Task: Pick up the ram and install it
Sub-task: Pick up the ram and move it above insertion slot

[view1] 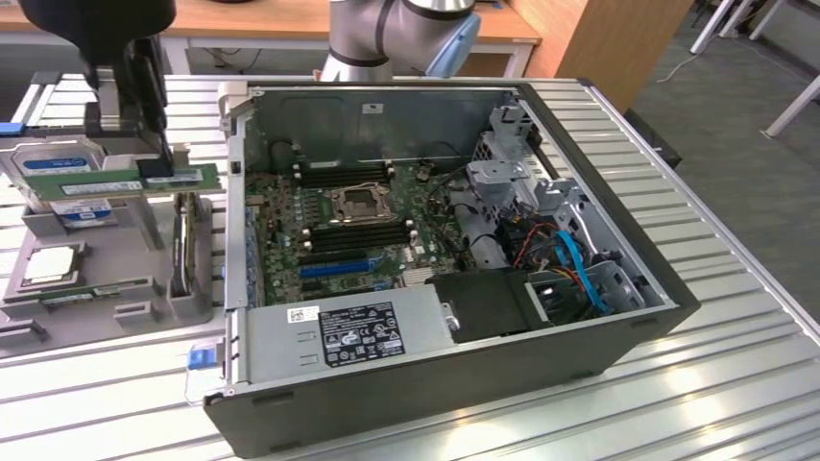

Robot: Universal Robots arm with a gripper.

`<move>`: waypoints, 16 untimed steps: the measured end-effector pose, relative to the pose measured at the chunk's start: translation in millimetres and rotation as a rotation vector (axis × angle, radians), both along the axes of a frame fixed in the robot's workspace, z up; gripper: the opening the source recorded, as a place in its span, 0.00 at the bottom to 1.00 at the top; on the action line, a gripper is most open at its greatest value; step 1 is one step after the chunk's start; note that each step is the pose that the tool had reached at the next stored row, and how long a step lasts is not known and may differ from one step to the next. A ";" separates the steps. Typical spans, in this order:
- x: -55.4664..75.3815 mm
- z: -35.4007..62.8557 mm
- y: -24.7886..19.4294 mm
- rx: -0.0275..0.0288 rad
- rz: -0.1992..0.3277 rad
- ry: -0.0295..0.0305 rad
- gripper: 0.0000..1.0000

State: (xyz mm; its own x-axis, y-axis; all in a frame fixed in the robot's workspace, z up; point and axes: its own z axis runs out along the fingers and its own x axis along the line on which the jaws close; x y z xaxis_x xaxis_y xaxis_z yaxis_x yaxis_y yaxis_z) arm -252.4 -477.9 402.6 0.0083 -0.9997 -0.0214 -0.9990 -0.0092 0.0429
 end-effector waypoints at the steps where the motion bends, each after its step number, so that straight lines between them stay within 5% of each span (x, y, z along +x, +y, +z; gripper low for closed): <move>1: 2.1 0.0 0.0 -0.0001 0.000 0.0001 0.11; 16: 36.6 0.0 -0.1 -0.0001 0.000 0.0001 0.11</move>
State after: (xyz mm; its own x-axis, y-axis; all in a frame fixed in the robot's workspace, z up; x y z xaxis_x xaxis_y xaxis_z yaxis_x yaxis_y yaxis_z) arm -215.8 -478.0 402.6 0.0085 -0.9997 -0.0213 -0.9990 -0.0094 0.0430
